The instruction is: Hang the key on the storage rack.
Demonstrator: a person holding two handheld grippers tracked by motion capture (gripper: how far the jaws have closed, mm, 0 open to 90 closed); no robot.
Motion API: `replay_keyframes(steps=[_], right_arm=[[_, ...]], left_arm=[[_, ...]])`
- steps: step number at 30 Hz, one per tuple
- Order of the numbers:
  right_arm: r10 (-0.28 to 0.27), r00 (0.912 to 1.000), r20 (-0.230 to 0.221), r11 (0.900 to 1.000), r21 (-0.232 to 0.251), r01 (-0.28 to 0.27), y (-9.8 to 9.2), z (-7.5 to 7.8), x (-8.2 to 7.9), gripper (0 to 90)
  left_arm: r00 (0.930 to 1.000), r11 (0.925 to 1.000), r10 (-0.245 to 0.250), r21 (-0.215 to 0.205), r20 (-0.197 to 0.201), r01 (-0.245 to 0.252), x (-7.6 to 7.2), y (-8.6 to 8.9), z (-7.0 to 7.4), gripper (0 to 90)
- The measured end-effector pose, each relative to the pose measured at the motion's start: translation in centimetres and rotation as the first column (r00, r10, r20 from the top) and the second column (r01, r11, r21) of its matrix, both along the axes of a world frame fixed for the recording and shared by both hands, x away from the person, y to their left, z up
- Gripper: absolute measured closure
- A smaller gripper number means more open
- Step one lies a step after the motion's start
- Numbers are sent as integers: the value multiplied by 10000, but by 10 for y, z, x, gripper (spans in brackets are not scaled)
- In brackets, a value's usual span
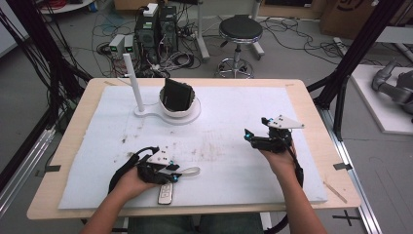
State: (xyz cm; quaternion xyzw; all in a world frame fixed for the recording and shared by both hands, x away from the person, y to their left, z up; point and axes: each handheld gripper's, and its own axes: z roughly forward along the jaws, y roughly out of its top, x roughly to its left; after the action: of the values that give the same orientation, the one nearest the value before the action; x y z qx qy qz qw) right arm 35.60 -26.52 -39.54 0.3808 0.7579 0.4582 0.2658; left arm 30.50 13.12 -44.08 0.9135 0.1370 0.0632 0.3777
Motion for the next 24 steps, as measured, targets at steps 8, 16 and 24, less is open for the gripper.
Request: replay_keyframes(steps=[8,16,24], right_arm=[[46,10000,-56,10000,-41,-46,2,-1,0,200],[-14,9998,-189,10000,21,14,1,-3,3,201],[67,9995,-298,10000,1,-67,3,-6,7,201]], left_arm=[[9986,9991,-403,173,349,397,-3,-2,2,814],[9969,9773,725,-2015,312,-648,2,22,24,814],[9512,8959,2981,-3672,798,-2500,11,54,59,815]])
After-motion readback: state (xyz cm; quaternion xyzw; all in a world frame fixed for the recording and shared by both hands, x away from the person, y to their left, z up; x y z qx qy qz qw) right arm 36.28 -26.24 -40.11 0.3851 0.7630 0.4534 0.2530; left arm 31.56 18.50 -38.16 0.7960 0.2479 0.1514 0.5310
